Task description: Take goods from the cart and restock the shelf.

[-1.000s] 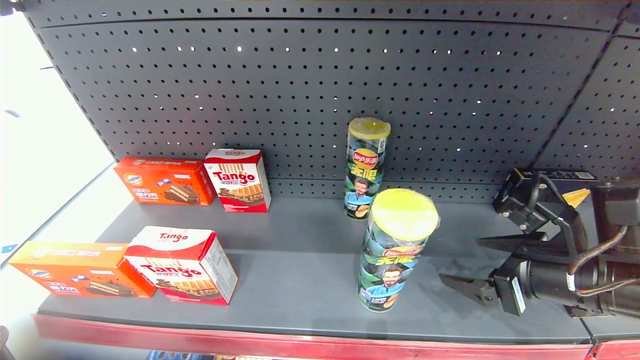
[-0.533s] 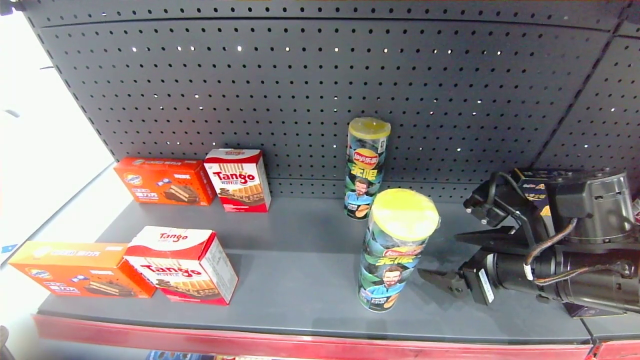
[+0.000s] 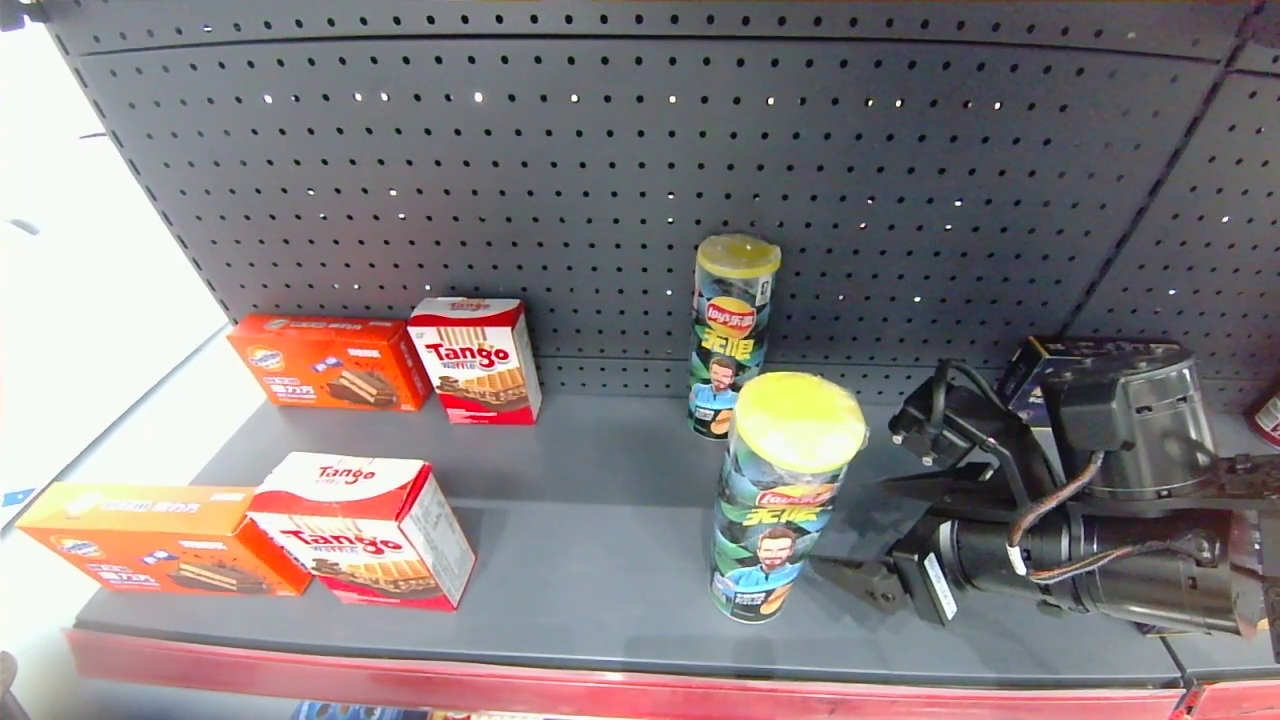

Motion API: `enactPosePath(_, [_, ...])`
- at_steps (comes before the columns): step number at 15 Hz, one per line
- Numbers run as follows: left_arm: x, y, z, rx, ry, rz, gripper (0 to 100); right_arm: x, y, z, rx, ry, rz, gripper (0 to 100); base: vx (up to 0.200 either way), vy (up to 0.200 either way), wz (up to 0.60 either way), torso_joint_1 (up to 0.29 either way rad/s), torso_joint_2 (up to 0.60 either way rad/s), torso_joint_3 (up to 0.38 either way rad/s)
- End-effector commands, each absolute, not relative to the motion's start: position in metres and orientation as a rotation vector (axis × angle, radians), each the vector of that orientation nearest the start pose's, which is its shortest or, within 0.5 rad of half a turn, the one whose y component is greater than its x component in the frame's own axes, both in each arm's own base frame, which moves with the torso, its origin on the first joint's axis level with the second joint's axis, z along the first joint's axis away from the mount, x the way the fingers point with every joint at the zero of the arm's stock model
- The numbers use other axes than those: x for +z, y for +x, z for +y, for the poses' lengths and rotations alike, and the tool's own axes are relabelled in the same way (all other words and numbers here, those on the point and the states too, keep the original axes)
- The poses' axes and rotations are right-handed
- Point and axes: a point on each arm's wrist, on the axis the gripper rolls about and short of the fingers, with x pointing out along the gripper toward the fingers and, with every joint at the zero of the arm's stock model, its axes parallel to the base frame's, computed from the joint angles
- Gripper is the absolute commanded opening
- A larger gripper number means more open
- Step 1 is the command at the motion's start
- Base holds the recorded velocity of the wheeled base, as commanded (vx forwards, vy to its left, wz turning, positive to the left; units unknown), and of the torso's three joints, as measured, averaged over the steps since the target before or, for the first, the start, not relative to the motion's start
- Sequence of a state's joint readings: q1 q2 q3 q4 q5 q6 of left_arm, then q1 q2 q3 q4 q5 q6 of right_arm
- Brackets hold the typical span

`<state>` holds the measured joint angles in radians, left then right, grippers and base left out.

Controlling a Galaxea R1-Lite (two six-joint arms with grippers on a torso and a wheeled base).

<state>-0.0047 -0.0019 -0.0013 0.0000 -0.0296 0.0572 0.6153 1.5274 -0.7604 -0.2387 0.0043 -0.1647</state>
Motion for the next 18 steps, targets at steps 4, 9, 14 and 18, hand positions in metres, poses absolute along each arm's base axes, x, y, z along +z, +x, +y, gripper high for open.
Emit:
enactPosePath(4, [0.075, -0.023, -0.001, -0.034, 0.057, -0.001, 100, 0.183, 0.204, 0.148, 0.656, -0.319, 0.454, 100, 0.000, 0.000, 0.00, 0.000, 0.00, 0.000])
enactPosePath(9, [0.076, -0.023, -0.001, -0.034, 0.052, -0.002, 100, 0.189, 0.215, 0.132, 0.579, -0.293, 0.440, 100, 0.000, 0.000, 0.00, 0.000, 0.00, 0.000])
enactPosePath(14, [0.076, -0.023, -0.001, -0.034, 0.052, -0.002, 100, 0.197, 0.233, 0.142, 0.576, -0.284, 0.415, 100, 0.000, 0.000, 0.00, 0.000, 0.00, 0.000])
enactPosePath(18, [0.076, -0.023, -0.001, -0.032, 0.049, -0.002, 100, 0.195, 0.227, 0.149, 0.611, -0.294, 0.418, 100, 0.000, 0.000, 0.00, 0.000, 0.00, 0.000])
